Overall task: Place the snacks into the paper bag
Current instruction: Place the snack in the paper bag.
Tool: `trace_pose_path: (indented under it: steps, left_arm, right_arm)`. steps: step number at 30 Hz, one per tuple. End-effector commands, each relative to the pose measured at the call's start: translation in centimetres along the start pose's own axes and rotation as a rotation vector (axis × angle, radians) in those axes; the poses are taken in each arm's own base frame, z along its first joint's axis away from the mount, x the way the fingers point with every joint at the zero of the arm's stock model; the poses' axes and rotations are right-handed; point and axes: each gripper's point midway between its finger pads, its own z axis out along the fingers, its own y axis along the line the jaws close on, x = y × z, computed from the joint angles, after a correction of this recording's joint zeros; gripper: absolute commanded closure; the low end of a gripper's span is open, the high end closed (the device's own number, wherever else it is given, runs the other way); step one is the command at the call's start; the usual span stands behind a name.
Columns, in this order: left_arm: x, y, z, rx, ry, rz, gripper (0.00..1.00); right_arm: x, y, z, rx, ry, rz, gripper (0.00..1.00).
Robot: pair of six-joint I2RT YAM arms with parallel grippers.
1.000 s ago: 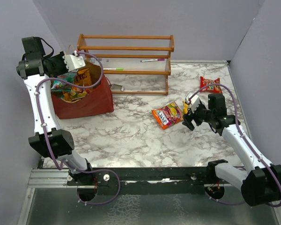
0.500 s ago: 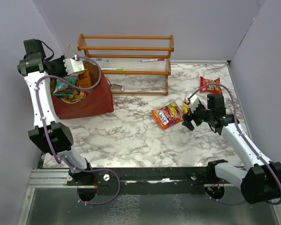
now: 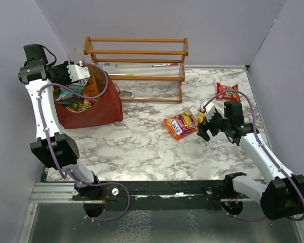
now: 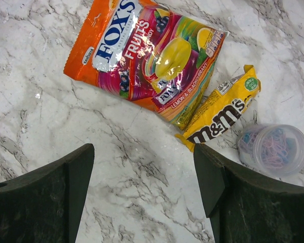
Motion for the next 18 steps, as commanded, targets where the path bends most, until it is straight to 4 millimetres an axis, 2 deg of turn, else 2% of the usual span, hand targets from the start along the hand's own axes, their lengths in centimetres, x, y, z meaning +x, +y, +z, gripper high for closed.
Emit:
trace_pose_path:
  steps: [1, 8, 18]
  left_arm:
    - [-0.7, 1.4, -2.1, -0.079, 0.012, 0.029, 0.61]
    - [-1.4, 0.8, -1.9, -0.067, -0.033, -0.006, 0.53]
    - [-0.9, -3.5, 0.8, 0.096, -0.082, -0.218, 0.45]
  right_arm:
    - [-0.1, 0.1, 0.0, 0.001, 0.000, -0.007, 0.20]
    - [-0.1, 0.1, 0.0, -0.002, -0.002, -0.007, 0.20]
    - [-0.1, 0.1, 0.0, -0.001, 0.000, -0.005, 0.20]
